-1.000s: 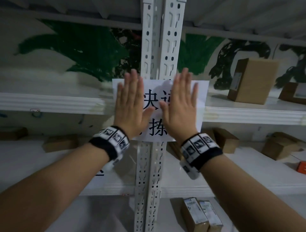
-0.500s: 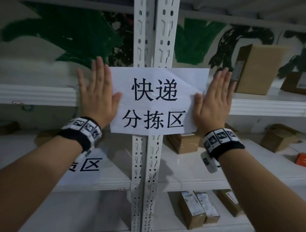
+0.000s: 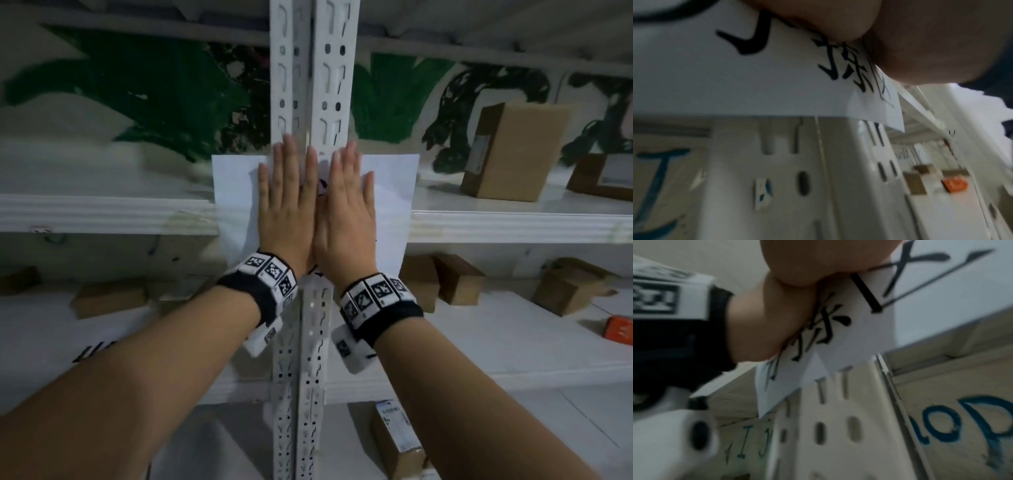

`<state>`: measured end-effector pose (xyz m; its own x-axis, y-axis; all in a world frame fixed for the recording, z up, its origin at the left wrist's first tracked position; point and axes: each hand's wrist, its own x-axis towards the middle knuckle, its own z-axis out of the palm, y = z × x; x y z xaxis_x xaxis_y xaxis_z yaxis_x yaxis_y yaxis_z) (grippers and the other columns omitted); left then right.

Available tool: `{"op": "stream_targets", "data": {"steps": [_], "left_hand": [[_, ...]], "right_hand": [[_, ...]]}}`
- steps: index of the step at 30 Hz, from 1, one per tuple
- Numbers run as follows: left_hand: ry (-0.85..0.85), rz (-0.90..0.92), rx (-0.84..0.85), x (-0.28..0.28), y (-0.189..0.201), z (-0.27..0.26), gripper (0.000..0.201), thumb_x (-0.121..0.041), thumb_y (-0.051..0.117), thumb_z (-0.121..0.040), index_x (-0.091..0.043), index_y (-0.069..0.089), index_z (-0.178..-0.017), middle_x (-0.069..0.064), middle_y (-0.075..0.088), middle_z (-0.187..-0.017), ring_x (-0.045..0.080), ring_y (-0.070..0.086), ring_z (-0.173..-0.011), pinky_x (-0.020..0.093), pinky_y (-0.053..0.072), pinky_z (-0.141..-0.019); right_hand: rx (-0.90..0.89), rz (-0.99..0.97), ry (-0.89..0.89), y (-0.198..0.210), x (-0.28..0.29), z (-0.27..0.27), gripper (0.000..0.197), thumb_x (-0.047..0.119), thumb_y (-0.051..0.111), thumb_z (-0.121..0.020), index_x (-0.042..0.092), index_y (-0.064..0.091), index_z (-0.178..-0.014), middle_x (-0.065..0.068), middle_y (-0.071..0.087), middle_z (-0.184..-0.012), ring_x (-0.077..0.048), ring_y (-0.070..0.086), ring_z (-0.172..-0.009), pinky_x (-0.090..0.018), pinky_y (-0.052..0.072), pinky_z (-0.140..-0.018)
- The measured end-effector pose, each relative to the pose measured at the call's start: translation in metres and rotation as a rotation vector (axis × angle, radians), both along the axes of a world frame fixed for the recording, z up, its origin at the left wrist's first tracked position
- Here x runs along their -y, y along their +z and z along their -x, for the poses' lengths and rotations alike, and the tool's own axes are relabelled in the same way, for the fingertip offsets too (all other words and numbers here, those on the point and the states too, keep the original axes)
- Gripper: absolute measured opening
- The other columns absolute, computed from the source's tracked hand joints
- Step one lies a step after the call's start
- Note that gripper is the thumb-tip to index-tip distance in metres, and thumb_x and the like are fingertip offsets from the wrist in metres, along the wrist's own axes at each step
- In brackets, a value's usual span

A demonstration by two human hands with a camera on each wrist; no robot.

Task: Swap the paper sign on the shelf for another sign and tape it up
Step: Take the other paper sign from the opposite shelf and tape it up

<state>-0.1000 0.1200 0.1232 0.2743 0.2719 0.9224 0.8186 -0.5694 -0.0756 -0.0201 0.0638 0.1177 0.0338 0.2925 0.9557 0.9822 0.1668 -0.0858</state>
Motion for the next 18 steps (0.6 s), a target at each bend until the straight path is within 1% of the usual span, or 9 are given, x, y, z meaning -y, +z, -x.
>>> {"op": "stream_targets", "data": {"steps": [2, 3, 5, 8, 9, 11, 13, 15, 18], "left_hand": [[-0.007, 0.020, -0.017, -0.007, -0.002, 0.008, 0.075, -0.039, 0.032, -0.112, -0.002, -0.003, -0.168, 0.024, 0.003, -0.177, 0.037, 0.006, -0.166, 0.057, 0.006, -0.135], [-0.013, 0.007, -0.040, -0.009, -0.001, 0.017, 0.074, -0.040, 0.025, -0.111, -0.001, 0.000, -0.169, 0.023, 0.002, -0.177, 0.036, 0.005, -0.166, 0.057, 0.004, -0.134], [-0.007, -0.006, -0.124, -0.019, -0.002, 0.039, 0.075, -0.044, 0.017, -0.109, -0.001, 0.000, -0.169, 0.021, 0.000, -0.178, 0.034, 0.004, -0.167, 0.057, 0.001, -0.133], [0.088, -0.013, -0.256, -0.040, -0.010, 0.081, 0.078, -0.052, 0.010, -0.108, -0.004, -0.013, -0.165, 0.016, -0.008, -0.178, 0.031, -0.007, -0.166, 0.056, -0.001, -0.133], [0.104, -0.016, -0.268, -0.045, -0.012, 0.093, 0.078, -0.053, 0.009, -0.108, -0.005, -0.016, -0.164, 0.015, -0.014, -0.177, 0.030, -0.014, -0.164, 0.054, -0.004, -0.133], [0.129, 0.000, -0.254, -0.052, -0.015, 0.110, 0.080, -0.055, 0.011, -0.107, -0.006, -0.020, -0.162, 0.015, -0.022, -0.172, 0.029, -0.024, -0.160, 0.047, -0.016, -0.132], [0.161, 0.057, -0.208, -0.054, -0.019, 0.122, 0.083, -0.055, 0.015, -0.106, -0.004, -0.019, -0.163, 0.016, -0.020, -0.174, 0.028, -0.020, -0.162, 0.042, -0.024, -0.129], [0.185, 0.131, -0.133, -0.053, -0.024, 0.132, 0.085, -0.052, 0.020, -0.106, -0.002, -0.012, -0.167, 0.017, -0.013, -0.177, 0.025, -0.017, -0.163, 0.039, -0.025, -0.129], [0.197, 0.217, -0.045, -0.051, -0.039, 0.153, 0.084, -0.051, 0.020, -0.107, 0.000, -0.005, -0.168, 0.019, -0.009, -0.178, 0.025, -0.016, -0.163, 0.034, -0.026, -0.129]], "right_hand": [[0.114, -0.026, -0.079, -0.006, -0.005, -0.019, 0.059, 0.020, 0.037, -0.113, -0.002, 0.032, -0.168, -0.023, 0.028, -0.177, -0.034, 0.025, -0.168, -0.046, 0.005, -0.139], [0.186, -0.023, -0.150, -0.010, -0.004, -0.032, 0.058, 0.021, 0.039, -0.114, -0.001, 0.034, -0.167, -0.023, 0.031, -0.176, -0.036, 0.030, -0.166, -0.050, 0.009, -0.138], [0.278, 0.021, -0.247, -0.019, 0.003, -0.058, 0.058, 0.026, 0.038, -0.117, -0.001, 0.030, -0.169, -0.022, 0.028, -0.178, -0.037, 0.029, -0.166, -0.053, 0.013, -0.137], [0.346, 0.107, -0.316, -0.021, 0.016, -0.088, 0.063, 0.035, 0.028, -0.119, 0.000, 0.023, -0.171, -0.021, 0.021, -0.181, -0.035, 0.022, -0.169, -0.049, 0.012, -0.139], [0.345, 0.128, -0.338, -0.020, 0.019, -0.094, 0.065, 0.039, 0.024, -0.119, 0.001, 0.021, -0.172, -0.020, 0.018, -0.181, -0.035, 0.020, -0.169, -0.048, 0.011, -0.139], [0.305, 0.153, -0.376, -0.020, 0.026, -0.100, 0.070, 0.042, 0.021, -0.116, 0.001, 0.017, -0.172, -0.020, 0.013, -0.182, -0.034, 0.016, -0.171, -0.048, 0.010, -0.140], [0.237, 0.166, -0.400, -0.023, 0.031, -0.102, 0.074, 0.045, 0.022, -0.114, 0.000, 0.013, -0.172, -0.021, 0.011, -0.182, -0.035, 0.013, -0.171, -0.050, 0.012, -0.140], [0.152, 0.193, -0.414, -0.025, 0.034, -0.103, 0.081, 0.053, 0.020, -0.113, -0.001, 0.008, -0.172, -0.023, 0.007, -0.182, -0.036, 0.009, -0.171, -0.052, 0.013, -0.140], [0.084, 0.260, -0.449, -0.026, 0.038, -0.104, 0.093, 0.066, 0.006, -0.110, -0.003, 0.000, -0.172, -0.027, -0.003, -0.181, -0.039, 0.001, -0.171, -0.054, 0.009, -0.140]]}}
